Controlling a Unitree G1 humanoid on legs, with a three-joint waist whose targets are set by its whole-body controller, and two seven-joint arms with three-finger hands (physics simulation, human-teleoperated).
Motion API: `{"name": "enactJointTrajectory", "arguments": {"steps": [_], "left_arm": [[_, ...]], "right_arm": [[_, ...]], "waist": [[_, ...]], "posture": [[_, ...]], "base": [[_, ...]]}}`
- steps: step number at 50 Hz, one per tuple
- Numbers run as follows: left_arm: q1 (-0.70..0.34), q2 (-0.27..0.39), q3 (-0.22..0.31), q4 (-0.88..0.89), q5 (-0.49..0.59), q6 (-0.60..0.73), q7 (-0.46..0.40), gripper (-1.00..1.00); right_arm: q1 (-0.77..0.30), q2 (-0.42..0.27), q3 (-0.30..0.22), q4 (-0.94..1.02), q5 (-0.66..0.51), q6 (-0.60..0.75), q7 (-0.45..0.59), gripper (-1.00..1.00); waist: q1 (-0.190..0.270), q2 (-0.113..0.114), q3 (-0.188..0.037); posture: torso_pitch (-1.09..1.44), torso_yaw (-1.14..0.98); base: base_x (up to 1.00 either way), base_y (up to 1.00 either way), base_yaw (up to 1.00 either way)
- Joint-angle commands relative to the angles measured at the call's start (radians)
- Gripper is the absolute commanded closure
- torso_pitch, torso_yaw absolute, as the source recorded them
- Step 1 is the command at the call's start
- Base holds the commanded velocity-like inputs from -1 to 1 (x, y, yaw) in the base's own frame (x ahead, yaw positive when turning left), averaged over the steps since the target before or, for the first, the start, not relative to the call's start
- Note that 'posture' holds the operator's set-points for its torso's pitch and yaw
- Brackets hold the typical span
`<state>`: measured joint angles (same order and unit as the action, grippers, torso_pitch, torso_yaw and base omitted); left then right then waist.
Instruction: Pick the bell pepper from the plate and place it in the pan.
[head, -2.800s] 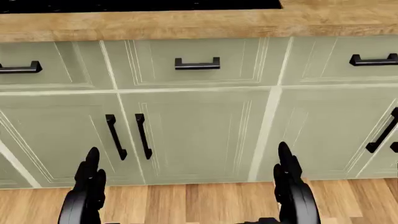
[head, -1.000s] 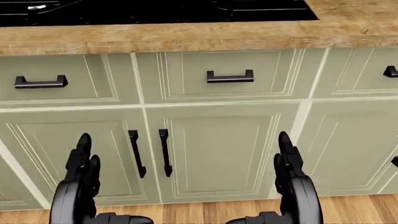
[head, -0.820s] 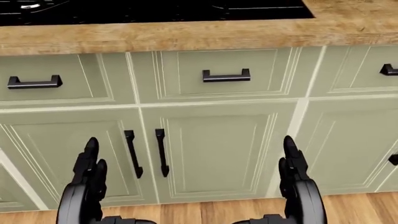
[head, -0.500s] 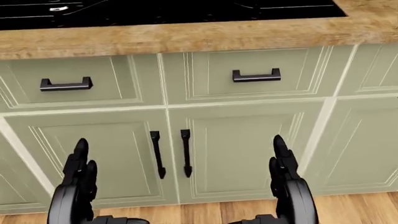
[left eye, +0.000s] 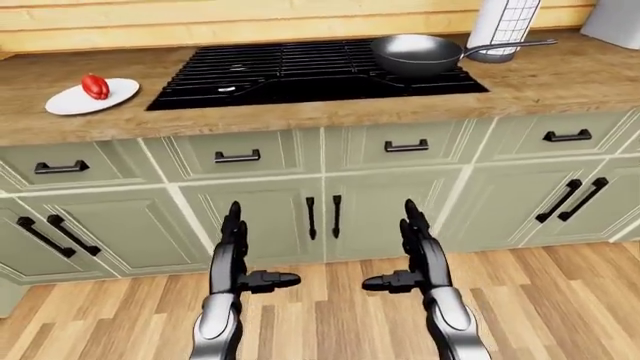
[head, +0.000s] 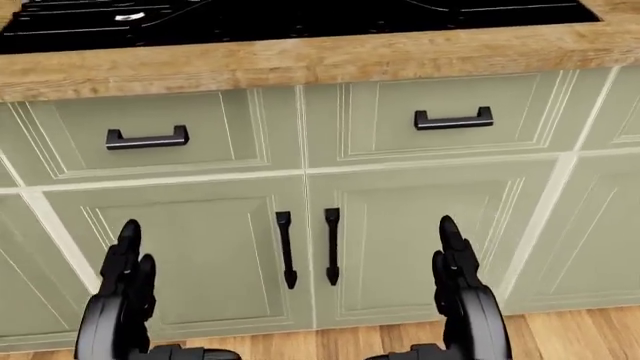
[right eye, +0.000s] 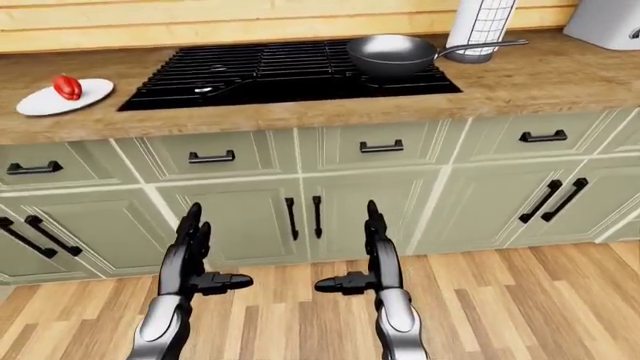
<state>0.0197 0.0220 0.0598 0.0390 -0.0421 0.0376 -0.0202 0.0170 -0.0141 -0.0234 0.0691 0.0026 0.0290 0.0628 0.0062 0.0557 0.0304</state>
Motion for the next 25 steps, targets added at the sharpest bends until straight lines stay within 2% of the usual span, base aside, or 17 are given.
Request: {"name": "enactJointTrajectory", "arguments": {"steps": [1, 9, 11, 12, 13, 14, 16, 18, 21, 23, 24, 25], "left_arm": [[-0.020, -0.005, -0.017, -0.052, -0.002, -0.025, -0.004, -1.00], [-0.019, -0.006, -0.016, -0.052, -0.004, -0.026, -0.004, -1.00], [-0.020, -0.006, -0.016, -0.047, -0.003, -0.031, -0.004, -1.00], [-0.021, -0.006, -0.017, -0.049, -0.003, -0.029, -0.004, -1.00], [-0.023, -0.006, -0.016, -0.043, -0.003, -0.031, -0.004, -1.00], [-0.025, -0.005, -0.015, -0.035, -0.004, -0.038, -0.005, -1.00], [-0.019, -0.005, -0.016, -0.050, -0.004, -0.029, -0.005, -1.00], [-0.019, -0.005, -0.016, -0.052, -0.004, -0.027, -0.005, -1.00], [-0.016, -0.005, -0.017, -0.056, -0.003, -0.025, -0.005, -1.00], [-0.019, -0.005, -0.016, -0.051, -0.003, -0.027, -0.006, -1.00], [-0.017, -0.005, -0.017, -0.059, -0.003, -0.022, -0.005, -1.00], [-0.018, -0.005, -0.017, -0.054, -0.003, -0.026, -0.006, -1.00]], "right_arm": [[-0.019, -0.011, -0.022, -0.051, 0.002, -0.031, -0.005, -1.00], [-0.016, -0.010, -0.019, -0.053, 0.002, -0.030, -0.004, -1.00], [-0.016, -0.010, -0.019, -0.052, 0.001, -0.031, -0.005, -1.00], [-0.016, -0.011, -0.020, -0.055, 0.002, -0.027, -0.005, -1.00], [-0.018, -0.011, -0.020, -0.051, 0.002, -0.029, -0.004, -1.00], [-0.019, -0.011, -0.020, -0.051, 0.002, -0.029, -0.004, -1.00], [-0.017, -0.011, -0.020, -0.051, 0.001, -0.031, -0.004, -1.00], [-0.014, -0.010, -0.017, -0.063, 0.000, -0.022, -0.006, -1.00], [-0.011, -0.009, -0.017, -0.067, 0.001, -0.021, -0.006, -1.00], [-0.011, -0.009, -0.015, -0.075, -0.001, -0.014, -0.007, -1.00], [-0.011, -0.009, -0.017, -0.071, 0.000, -0.018, -0.006, -1.00], [-0.013, -0.010, -0.018, -0.061, 0.001, -0.025, -0.005, -1.00]], "waist": [[-0.004, -0.004, -0.015], [-0.009, -0.084, -0.007], [-0.011, -0.124, -0.013], [-0.014, -0.156, -0.027], [-0.026, -0.099, -0.012], [-0.017, -0.122, -0.016], [-0.021, -0.119, -0.024], [-0.018, -0.105, -0.020], [-0.018, -0.066, -0.007], [-0.020, -0.025, -0.007], [-0.020, 0.005, -0.013], [-0.016, 0.051, -0.028]], "posture": [[0.00, 0.00], [0.00, 0.00], [0.00, 0.00], [0.00, 0.00], [0.00, 0.00], [0.00, 0.00], [0.00, 0.00], [0.00, 0.00], [0.00, 0.00], [0.00, 0.00], [0.00, 0.00], [0.00, 0.00]], "base": [[0.00, 0.24, 0.00], [0.00, 0.25, 0.00], [0.00, 0.25, 0.00], [0.00, 0.25, 0.00], [0.00, 0.25, 0.00], [0.00, 0.25, 0.00], [0.00, 0.25, 0.00], [0.00, 0.25, 0.00], [0.00, 0.24, 0.00], [0.00, 0.25, 0.00], [0.00, 0.25, 0.00], [0.00, 0.26, 0.00]]}}
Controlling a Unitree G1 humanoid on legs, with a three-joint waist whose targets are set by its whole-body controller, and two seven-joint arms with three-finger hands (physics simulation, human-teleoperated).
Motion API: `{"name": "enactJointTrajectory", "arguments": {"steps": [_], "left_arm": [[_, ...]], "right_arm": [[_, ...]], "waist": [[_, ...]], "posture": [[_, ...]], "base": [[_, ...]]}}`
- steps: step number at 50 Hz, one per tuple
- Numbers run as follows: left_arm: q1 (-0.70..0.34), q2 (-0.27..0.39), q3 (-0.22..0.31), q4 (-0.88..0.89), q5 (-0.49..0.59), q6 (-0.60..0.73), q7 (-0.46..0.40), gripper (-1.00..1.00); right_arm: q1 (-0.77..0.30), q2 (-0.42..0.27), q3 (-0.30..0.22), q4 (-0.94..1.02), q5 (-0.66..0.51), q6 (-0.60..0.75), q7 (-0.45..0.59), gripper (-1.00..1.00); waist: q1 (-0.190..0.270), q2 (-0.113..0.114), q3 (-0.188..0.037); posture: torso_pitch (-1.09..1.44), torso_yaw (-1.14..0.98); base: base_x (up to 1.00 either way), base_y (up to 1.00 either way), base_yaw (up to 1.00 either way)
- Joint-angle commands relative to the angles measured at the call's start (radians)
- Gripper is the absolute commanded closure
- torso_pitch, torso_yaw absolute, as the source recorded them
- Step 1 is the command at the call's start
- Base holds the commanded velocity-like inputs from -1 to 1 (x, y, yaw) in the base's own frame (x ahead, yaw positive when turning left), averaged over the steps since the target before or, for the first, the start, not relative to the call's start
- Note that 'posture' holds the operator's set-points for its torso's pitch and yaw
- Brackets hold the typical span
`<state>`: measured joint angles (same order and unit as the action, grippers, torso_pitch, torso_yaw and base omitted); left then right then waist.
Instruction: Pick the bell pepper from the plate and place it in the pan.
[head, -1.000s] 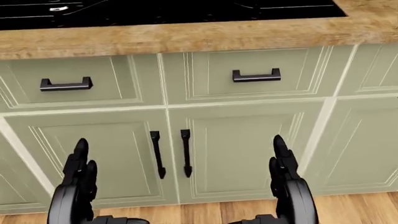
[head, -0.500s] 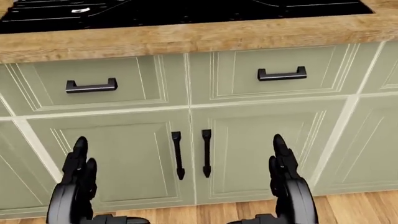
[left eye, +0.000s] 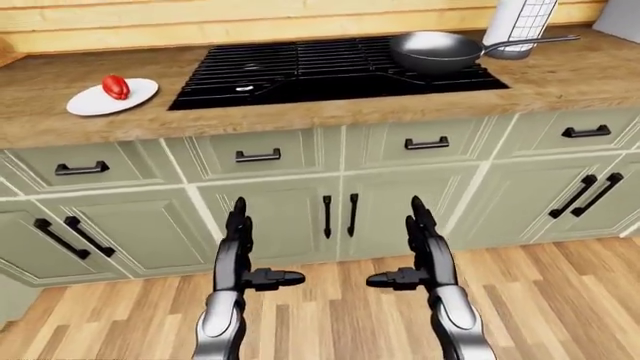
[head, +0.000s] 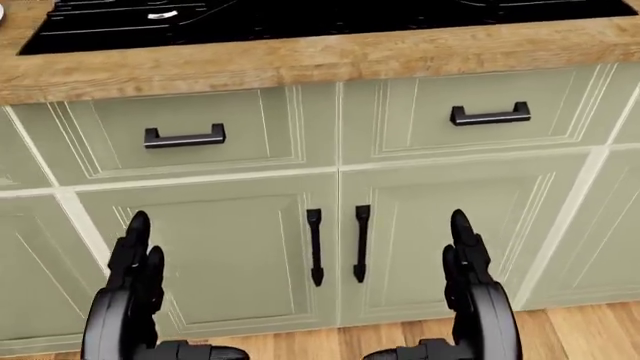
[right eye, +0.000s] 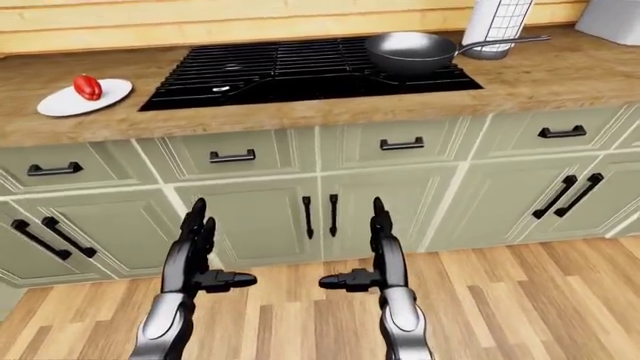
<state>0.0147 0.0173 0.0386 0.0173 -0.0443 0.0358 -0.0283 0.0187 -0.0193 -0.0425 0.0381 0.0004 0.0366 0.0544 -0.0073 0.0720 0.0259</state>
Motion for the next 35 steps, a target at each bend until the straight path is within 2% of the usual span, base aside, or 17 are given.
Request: {"name": "enactJointTrajectory", "arguments": {"steps": [1, 3, 5, 10, 12, 14, 16, 18, 20, 24, 26, 27, 28, 29, 30, 33, 35], "left_arm": [[-0.014, 0.000, 0.005, -0.027, -0.001, -0.028, 0.001, -1.00], [-0.016, 0.000, 0.005, -0.029, -0.001, -0.025, 0.002, -1.00], [-0.014, -0.001, 0.005, -0.031, -0.001, -0.024, 0.002, -1.00], [-0.016, 0.000, 0.006, -0.020, -0.001, -0.034, 0.001, -1.00], [-0.012, -0.001, 0.004, -0.035, 0.000, -0.023, 0.003, -1.00], [-0.011, -0.001, 0.003, -0.038, 0.001, -0.022, 0.003, -1.00], [-0.013, -0.001, 0.004, -0.029, 0.000, -0.028, 0.003, -1.00], [-0.013, -0.002, 0.003, -0.039, 0.000, -0.018, 0.004, -1.00], [-0.012, -0.002, 0.003, -0.042, 0.000, -0.016, 0.005, -1.00], [-0.016, -0.001, 0.004, -0.034, 0.000, -0.020, 0.005, -1.00], [-0.018, -0.001, 0.006, -0.029, -0.002, -0.023, 0.004, -1.00], [-0.017, 0.000, 0.006, -0.029, -0.002, -0.024, 0.004, -1.00], [-0.017, -0.001, 0.006, -0.028, -0.002, -0.024, 0.004, -1.00], [-0.018, -0.001, 0.006, -0.026, -0.002, -0.026, 0.004, -1.00], [-0.016, 0.000, 0.005, -0.030, -0.002, -0.024, 0.004, -1.00], [-0.012, 0.000, 0.005, -0.038, -0.002, -0.020, 0.003, -1.00], [-0.014, 0.000, 0.005, -0.032, -0.002, -0.023, 0.003, -1.00]], "right_arm": [[-0.016, -0.005, 0.001, -0.029, 0.003, -0.033, 0.004, -1.00], [-0.017, -0.005, 0.000, -0.023, 0.004, -0.038, 0.004, -1.00], [-0.018, -0.005, 0.000, -0.023, 0.003, -0.037, 0.004, -1.00], [-0.017, -0.006, 0.000, -0.021, 0.002, -0.041, 0.005, -1.00], [-0.016, -0.005, 0.001, -0.026, 0.002, -0.036, 0.004, -1.00], [-0.019, -0.006, -0.001, -0.015, 0.003, -0.045, 0.005, -1.00], [-0.017, -0.005, 0.000, -0.024, 0.003, -0.037, 0.005, -1.00], [-0.016, -0.005, 0.001, -0.032, 0.002, -0.030, 0.004, -1.00], [-0.015, -0.005, 0.001, -0.034, 0.003, -0.028, 0.004, -1.00], [-0.018, -0.005, 0.000, -0.027, 0.003, -0.031, 0.004, -1.00], [-0.019, -0.005, 0.000, -0.028, 0.003, -0.030, 0.003, -1.00], [-0.019, -0.005, -0.001, -0.021, 0.004, -0.037, 0.004, -1.00], [-0.020, -0.005, -0.001, -0.015, 0.004, -0.041, 0.004, -1.00], [-0.018, -0.004, 0.000, -0.029, 0.003, -0.029, 0.002, -1.00], [-0.019, -0.005, 0.000, -0.021, 0.004, -0.037, 0.004, -1.00], [-0.019, -0.005, 0.000, -0.019, 0.003, -0.040, 0.004, -1.00], [-0.018, -0.005, 0.001, -0.023, 0.003, -0.036, 0.003, -1.00]], "waist": [[0.006, -0.006, -0.016], [0.008, -0.011, -0.009], [0.009, -0.031, -0.015], [0.006, -0.079, -0.003], [0.005, -0.104, -0.002], [0.002, -0.148, -0.010], [-0.009, -0.121, -0.008], [-0.006, -0.130, -0.010], [-0.004, -0.122, -0.017], [-0.004, -0.077, -0.003], [-0.006, -0.037, -0.005], [-0.006, -0.002, -0.014], [0.001, 0.045, -0.027], [0.008, -0.013, -0.011], [0.005, -0.005, -0.009], [0.009, -0.030, -0.015], [0.010, -0.050, -0.010]], "posture": [[0.00, 0.00], [0.00, 0.00], [0.00, 0.00], [0.00, 0.00], [0.00, 0.00], [0.00, 0.00], [0.00, 0.00], [0.00, 0.00], [0.00, 0.00], [0.00, 0.00], [0.00, 0.00], [0.00, 0.00], [0.00, 0.00], [0.00, 0.00], [0.00, 0.00], [0.00, 0.00], [0.00, 0.00]], "base": [[0.00, 0.25, 0.00], [0.00, 0.25, 0.00], [0.00, 0.25, 0.00], [0.00, 0.25, 0.00], [0.00, 0.25, 0.00], [0.00, 0.25, 0.00], [0.00, 0.25, 0.00], [0.00, 0.25, 0.00], [0.00, 0.25, 0.00], [0.00, 0.25, 0.00], [0.00, 0.25, 0.00], [0.00, 0.25, 0.00], [0.00, 0.26, 0.00], [0.00, 0.26, 0.00], [0.00, 0.25, 0.00], [0.00, 0.25, 0.00], [0.00, 0.25, 0.00]]}}
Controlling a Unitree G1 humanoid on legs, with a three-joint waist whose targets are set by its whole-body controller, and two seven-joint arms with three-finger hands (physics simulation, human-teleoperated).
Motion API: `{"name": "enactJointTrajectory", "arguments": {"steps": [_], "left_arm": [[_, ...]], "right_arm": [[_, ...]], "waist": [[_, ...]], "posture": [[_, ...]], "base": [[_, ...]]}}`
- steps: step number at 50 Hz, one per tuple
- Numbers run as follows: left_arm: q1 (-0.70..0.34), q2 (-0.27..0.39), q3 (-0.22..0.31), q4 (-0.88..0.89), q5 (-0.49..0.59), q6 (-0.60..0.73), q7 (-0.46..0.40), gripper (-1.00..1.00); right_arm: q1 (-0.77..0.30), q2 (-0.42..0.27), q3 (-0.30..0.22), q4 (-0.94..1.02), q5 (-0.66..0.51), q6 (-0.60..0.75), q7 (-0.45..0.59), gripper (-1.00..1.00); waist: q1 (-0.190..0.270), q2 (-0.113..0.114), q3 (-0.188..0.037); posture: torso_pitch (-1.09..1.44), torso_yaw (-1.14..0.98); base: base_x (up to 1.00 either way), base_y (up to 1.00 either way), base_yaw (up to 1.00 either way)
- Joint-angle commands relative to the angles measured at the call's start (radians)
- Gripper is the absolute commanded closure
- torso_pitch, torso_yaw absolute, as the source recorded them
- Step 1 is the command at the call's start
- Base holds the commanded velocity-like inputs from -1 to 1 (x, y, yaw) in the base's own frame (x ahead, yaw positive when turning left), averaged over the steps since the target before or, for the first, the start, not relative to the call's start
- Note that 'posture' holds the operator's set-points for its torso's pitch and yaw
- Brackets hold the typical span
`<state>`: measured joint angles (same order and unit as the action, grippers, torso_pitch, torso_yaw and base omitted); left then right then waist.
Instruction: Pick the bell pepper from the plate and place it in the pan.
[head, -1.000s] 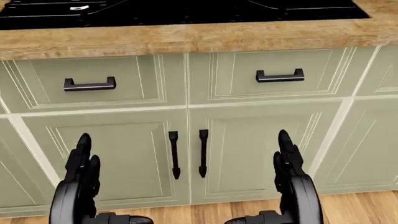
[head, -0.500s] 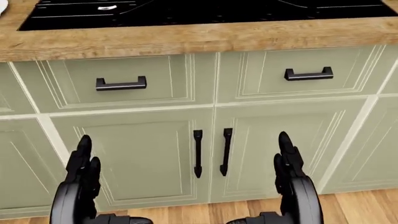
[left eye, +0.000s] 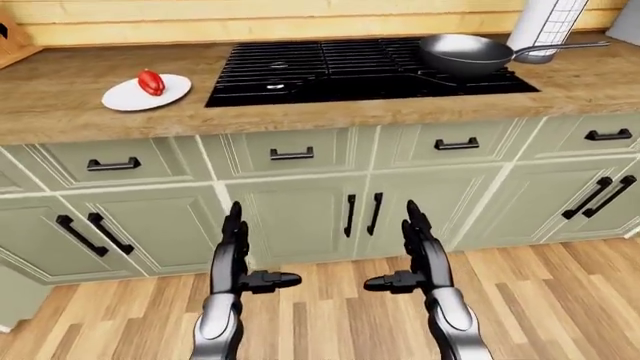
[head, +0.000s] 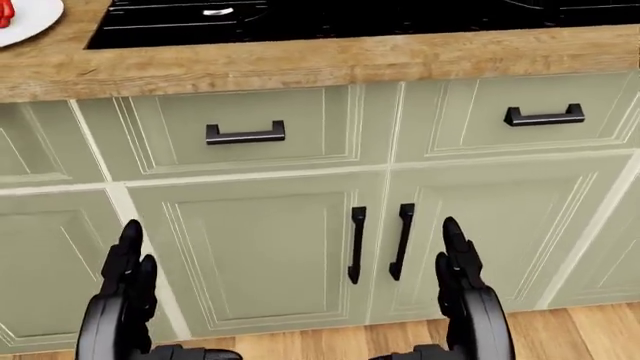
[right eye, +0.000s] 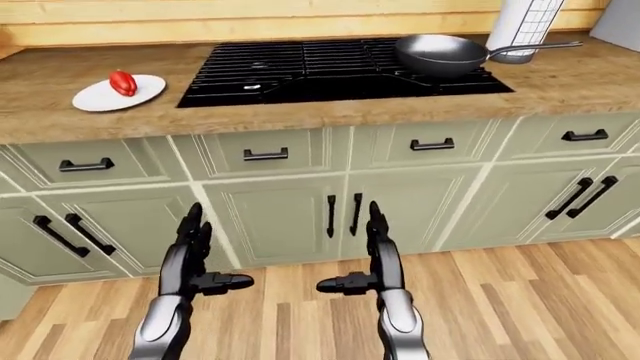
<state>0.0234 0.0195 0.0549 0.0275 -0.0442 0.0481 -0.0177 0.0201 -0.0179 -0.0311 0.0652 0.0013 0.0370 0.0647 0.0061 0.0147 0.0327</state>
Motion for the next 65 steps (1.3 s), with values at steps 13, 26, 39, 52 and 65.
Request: {"name": "enactJointTrajectory", "arguments": {"steps": [13, 26, 39, 52, 65], "left_arm": [[-0.026, -0.002, -0.010, -0.029, -0.002, -0.046, -0.009, -1.00], [-0.018, -0.003, -0.011, -0.056, -0.003, -0.028, -0.008, -1.00], [-0.024, -0.005, -0.013, -0.042, -0.002, -0.036, -0.003, -1.00], [-0.023, -0.003, -0.011, -0.043, -0.004, -0.038, -0.007, -1.00], [-0.022, -0.002, -0.010, -0.039, -0.005, -0.044, -0.009, -1.00]], "right_arm": [[-0.017, -0.006, -0.010, -0.061, 0.001, -0.028, -0.006, -1.00], [-0.018, -0.006, -0.011, -0.056, 0.002, -0.033, -0.006, -1.00], [-0.023, -0.009, -0.015, -0.044, 0.005, -0.041, -0.003, -1.00], [-0.016, -0.007, -0.011, -0.056, 0.002, -0.037, -0.005, -1.00], [-0.019, -0.006, -0.010, -0.050, -0.001, -0.041, -0.005, -1.00]], "waist": [[-0.017, -0.069, -0.026], [-0.004, 0.028, -0.022], [-0.020, -0.077, -0.020], [-0.003, 0.048, -0.017], [-0.026, -0.060, -0.011]], "posture": [[0.00, 0.00], [0.00, 0.00], [0.00, 0.00], [0.00, 0.00], [0.00, 0.00]], "base": [[0.00, 0.25, 0.00], [0.00, 0.25, 0.00], [0.00, 0.24, 0.00], [0.00, 0.24, 0.00], [0.00, 0.24, 0.00]]}}
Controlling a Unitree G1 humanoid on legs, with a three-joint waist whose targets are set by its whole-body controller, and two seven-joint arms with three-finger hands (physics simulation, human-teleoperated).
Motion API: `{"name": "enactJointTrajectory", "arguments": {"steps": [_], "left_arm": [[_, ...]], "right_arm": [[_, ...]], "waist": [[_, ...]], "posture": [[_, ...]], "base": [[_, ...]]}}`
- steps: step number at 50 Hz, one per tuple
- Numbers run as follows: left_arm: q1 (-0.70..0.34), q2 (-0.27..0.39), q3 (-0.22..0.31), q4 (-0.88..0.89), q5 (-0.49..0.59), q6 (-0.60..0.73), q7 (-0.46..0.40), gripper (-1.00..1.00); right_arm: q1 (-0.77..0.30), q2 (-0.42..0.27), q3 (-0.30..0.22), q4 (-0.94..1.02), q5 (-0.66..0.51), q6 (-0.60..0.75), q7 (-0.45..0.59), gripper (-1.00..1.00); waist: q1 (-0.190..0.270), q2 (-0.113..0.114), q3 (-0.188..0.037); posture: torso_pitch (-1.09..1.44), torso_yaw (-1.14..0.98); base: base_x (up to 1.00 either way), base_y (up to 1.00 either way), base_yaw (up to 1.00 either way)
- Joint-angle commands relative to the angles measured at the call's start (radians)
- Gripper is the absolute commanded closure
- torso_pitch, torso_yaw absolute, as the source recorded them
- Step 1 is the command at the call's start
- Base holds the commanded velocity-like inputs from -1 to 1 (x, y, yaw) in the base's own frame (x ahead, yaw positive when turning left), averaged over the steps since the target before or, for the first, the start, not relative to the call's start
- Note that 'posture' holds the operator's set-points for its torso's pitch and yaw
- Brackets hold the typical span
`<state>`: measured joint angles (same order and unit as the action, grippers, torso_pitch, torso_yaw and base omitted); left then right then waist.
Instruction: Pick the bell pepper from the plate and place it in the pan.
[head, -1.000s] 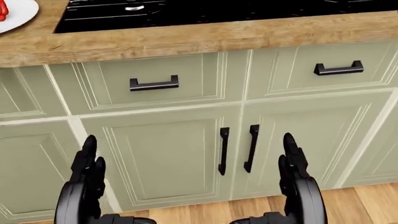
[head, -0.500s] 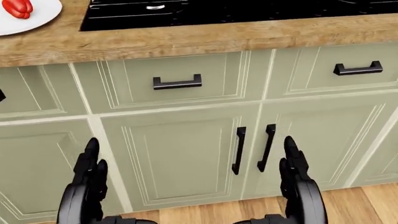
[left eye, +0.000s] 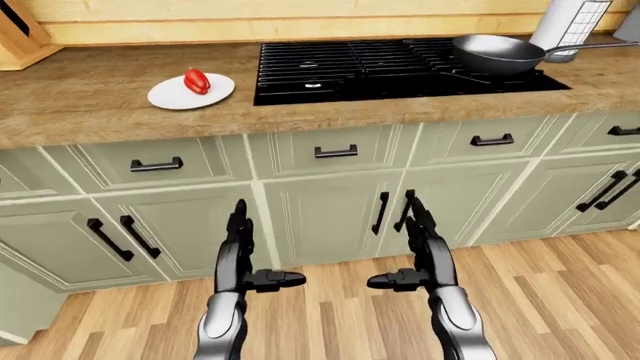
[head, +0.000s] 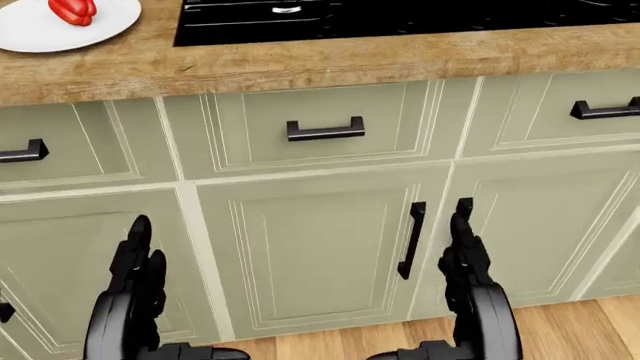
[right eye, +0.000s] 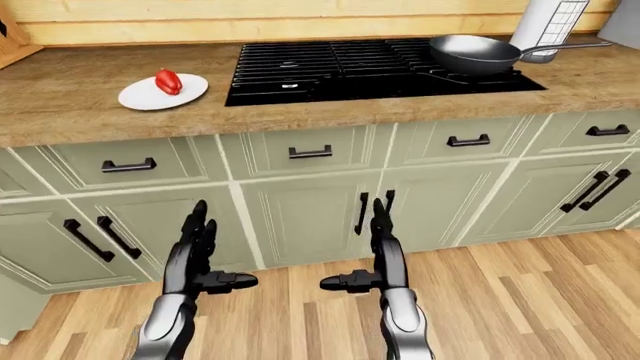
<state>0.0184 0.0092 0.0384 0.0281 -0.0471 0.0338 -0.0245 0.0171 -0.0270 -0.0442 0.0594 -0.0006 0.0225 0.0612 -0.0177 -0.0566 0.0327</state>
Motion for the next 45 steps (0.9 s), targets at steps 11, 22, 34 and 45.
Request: {"name": "enactJointTrajectory", "arguments": {"steps": [11, 22, 34, 45], "left_arm": [[-0.021, 0.007, 0.007, -0.042, -0.002, -0.024, 0.003, -1.00], [-0.016, 0.007, 0.007, -0.054, -0.008, -0.021, 0.000, -1.00], [-0.018, 0.006, 0.006, -0.045, -0.005, -0.027, 0.002, -1.00], [-0.016, 0.007, 0.006, -0.048, -0.005, -0.024, 0.002, -1.00]], "right_arm": [[-0.018, 0.002, 0.000, -0.049, 0.005, -0.019, 0.000, -1.00], [-0.011, 0.003, 0.003, -0.052, 0.003, -0.022, -0.002, -1.00], [-0.011, 0.002, 0.002, -0.059, 0.004, -0.015, 0.000, -1.00], [-0.012, 0.003, 0.001, -0.055, 0.006, -0.022, 0.000, -1.00]], "waist": [[0.004, 0.113, -0.015], [0.016, 0.050, -0.009], [0.007, 0.028, -0.015], [0.036, 0.101, -0.022]], "posture": [[0.00, 0.00], [0.00, 0.00], [0.00, 0.00], [0.00, 0.00]], "base": [[0.00, 0.24, 0.00], [0.00, 0.24, 0.00], [0.00, 0.24, 0.00], [0.00, 0.07, 0.17]]}}
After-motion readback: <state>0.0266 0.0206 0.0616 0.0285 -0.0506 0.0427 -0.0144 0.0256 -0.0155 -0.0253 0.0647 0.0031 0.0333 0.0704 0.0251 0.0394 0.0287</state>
